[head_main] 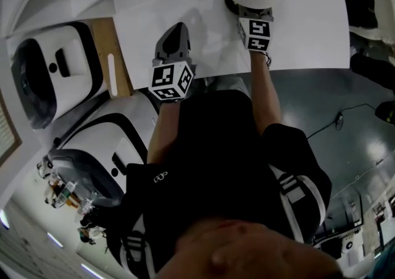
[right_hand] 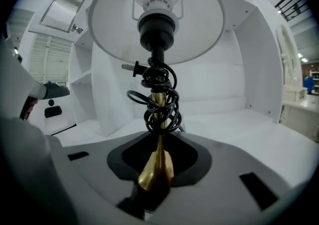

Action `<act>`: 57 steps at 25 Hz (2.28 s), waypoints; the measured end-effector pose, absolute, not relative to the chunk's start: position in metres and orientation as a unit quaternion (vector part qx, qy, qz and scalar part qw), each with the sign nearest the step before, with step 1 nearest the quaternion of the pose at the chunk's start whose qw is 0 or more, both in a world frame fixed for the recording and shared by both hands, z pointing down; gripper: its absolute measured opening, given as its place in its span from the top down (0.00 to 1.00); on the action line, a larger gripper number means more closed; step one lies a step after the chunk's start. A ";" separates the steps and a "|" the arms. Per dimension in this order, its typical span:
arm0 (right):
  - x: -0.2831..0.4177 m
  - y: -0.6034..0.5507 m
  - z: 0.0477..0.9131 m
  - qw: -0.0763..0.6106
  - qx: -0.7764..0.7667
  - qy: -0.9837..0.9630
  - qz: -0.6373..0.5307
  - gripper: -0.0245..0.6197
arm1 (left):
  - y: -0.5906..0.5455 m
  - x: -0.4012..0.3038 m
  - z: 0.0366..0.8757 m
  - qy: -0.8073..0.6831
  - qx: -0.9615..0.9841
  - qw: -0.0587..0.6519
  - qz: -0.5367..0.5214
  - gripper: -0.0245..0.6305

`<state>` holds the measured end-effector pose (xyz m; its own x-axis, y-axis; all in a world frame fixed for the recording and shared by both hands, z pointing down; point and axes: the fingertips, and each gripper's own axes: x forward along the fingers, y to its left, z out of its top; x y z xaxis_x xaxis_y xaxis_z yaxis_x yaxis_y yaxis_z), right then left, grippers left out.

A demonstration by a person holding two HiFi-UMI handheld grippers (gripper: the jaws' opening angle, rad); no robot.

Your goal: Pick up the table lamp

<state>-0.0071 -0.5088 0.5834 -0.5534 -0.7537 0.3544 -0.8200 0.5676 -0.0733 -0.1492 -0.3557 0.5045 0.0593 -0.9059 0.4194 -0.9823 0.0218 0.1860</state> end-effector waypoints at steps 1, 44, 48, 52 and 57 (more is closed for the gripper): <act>-0.007 -0.505 0.580 0.144 0.451 -0.873 0.114 0.79 | -0.353 -0.151 0.501 -0.681 0.694 0.217 0.086 0.95; 0.076 -0.415 0.330 0.061 0.542 -0.837 0.042 0.80 | -0.410 -0.025 0.320 -0.523 0.848 0.061 -0.050 0.95; 0.080 -0.417 0.325 0.059 0.553 -0.830 0.041 0.80 | -0.413 -0.020 0.310 -0.514 0.855 0.046 -0.049 0.95; 0.082 -0.414 0.320 0.059 0.558 -0.827 0.037 0.80 | -0.411 -0.019 0.308 -0.513 0.857 0.040 -0.041 0.95; 0.085 -0.412 0.322 0.058 0.560 -0.826 0.040 0.80 | -0.407 -0.018 0.307 -0.517 0.854 0.030 -0.038 0.95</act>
